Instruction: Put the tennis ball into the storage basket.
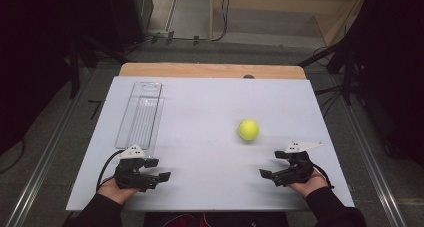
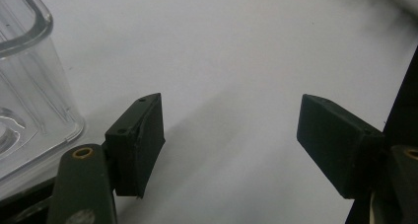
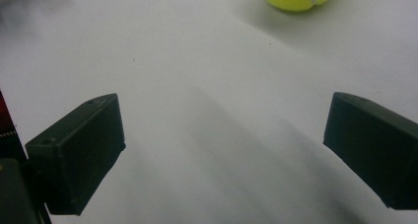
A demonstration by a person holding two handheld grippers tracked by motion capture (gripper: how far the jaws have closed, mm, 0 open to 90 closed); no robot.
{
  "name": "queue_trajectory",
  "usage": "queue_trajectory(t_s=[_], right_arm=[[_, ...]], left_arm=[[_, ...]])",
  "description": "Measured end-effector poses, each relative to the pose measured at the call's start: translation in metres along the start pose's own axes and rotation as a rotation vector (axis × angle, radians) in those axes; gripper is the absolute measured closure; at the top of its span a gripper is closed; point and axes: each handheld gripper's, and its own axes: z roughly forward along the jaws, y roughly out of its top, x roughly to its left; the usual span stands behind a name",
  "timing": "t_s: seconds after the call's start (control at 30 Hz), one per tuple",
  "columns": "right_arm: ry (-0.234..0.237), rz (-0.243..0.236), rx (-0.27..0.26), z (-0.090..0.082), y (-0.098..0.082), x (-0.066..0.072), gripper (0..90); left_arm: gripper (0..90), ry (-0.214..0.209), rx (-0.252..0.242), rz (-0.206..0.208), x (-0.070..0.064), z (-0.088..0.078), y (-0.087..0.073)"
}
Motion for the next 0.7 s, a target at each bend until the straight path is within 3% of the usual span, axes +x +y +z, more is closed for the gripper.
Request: queue_trajectory(t_s=[0.23,0.7], right_arm=[[-0.003,0.018,-0.016,-0.0010,0.0032,0.0027,0.6],[-0.011,0.030,-0.001,0.0006,0.0039,0.0026,0.7]], left_arm=[[26.5,-0.022,0.008,-0.027,0.0001,-0.0007,0.0012],[26.4,-0.002,-0.003,0.012,0.0000,-0.0007,0.0007]])
